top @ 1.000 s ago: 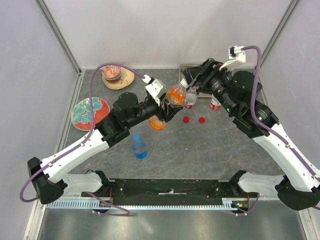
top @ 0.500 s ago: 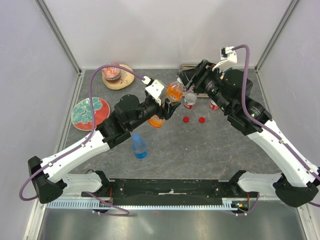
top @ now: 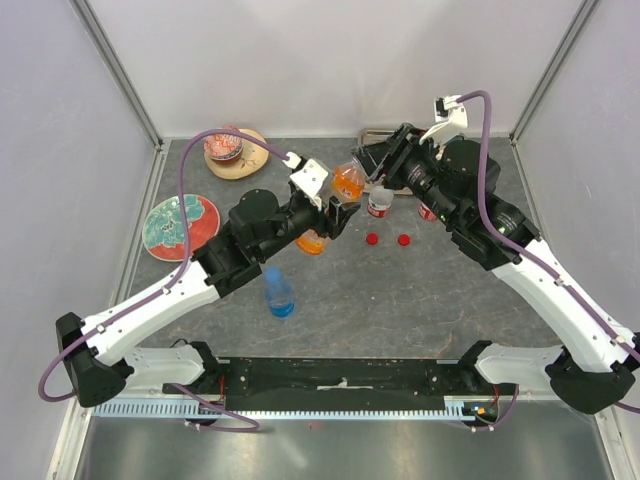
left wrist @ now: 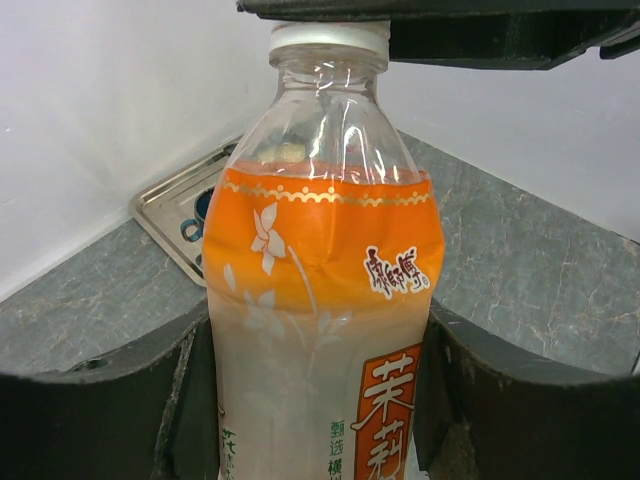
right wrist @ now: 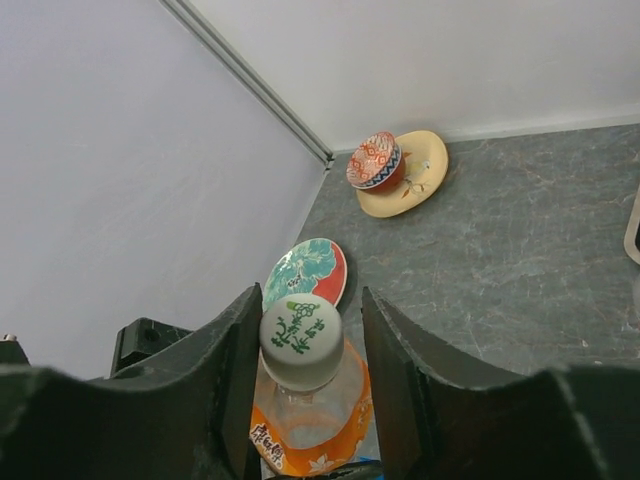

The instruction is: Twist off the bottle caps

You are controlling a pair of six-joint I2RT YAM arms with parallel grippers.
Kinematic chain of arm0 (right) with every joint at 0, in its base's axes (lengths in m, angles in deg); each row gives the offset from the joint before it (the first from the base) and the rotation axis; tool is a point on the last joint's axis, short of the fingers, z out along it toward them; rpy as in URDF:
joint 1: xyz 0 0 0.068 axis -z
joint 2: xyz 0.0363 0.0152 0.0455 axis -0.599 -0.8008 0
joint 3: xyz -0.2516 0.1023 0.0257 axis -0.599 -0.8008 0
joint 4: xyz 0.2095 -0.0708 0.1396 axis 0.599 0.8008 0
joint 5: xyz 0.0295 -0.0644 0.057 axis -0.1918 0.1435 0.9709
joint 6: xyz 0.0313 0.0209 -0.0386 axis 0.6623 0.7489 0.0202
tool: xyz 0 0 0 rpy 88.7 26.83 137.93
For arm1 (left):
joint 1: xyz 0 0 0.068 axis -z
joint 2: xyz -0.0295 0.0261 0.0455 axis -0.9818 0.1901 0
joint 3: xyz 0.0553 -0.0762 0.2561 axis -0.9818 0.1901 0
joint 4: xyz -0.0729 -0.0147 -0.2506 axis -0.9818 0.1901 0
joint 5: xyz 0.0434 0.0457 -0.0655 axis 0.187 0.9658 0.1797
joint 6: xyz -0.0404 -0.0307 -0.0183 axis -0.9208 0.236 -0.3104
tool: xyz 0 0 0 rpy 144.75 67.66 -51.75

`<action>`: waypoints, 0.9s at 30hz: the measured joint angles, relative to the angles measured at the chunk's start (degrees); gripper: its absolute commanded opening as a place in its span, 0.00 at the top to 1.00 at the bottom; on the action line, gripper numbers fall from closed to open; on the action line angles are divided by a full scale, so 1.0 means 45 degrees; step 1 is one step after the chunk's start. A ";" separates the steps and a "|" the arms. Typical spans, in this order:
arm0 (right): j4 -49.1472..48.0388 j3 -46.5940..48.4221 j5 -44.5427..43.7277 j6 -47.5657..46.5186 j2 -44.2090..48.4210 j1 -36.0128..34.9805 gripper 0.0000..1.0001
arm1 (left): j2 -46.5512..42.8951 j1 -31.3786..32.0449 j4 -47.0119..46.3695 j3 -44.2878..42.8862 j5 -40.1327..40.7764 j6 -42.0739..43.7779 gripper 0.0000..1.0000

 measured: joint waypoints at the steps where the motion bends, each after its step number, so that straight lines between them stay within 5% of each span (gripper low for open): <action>1: -0.0005 -0.0010 0.0049 0.0019 0.0000 -0.0005 0.57 | 0.0000 0.0000 0.0029 0.0010 0.0000 0.0000 0.54; 3: -0.0010 -0.0015 0.0121 0.0029 0.0000 -0.0010 0.65 | 0.0000 0.0000 0.0053 0.0039 -0.0010 0.0005 0.54; 7: -0.0117 -0.0102 0.0204 0.0019 0.0005 -0.0019 1.00 | -0.0005 0.0010 0.0049 0.0063 0.0010 0.0005 0.54; 17: -0.0185 -0.0199 0.1088 -0.0976 0.0325 -0.0010 1.00 | -0.0335 -0.0238 0.0170 0.0170 -0.1239 -0.0010 0.51; 27: -0.0845 0.0719 0.6052 -0.3177 0.0680 0.0393 1.00 | -0.0160 -0.2438 -0.0359 -0.0869 -0.9340 -0.2880 0.51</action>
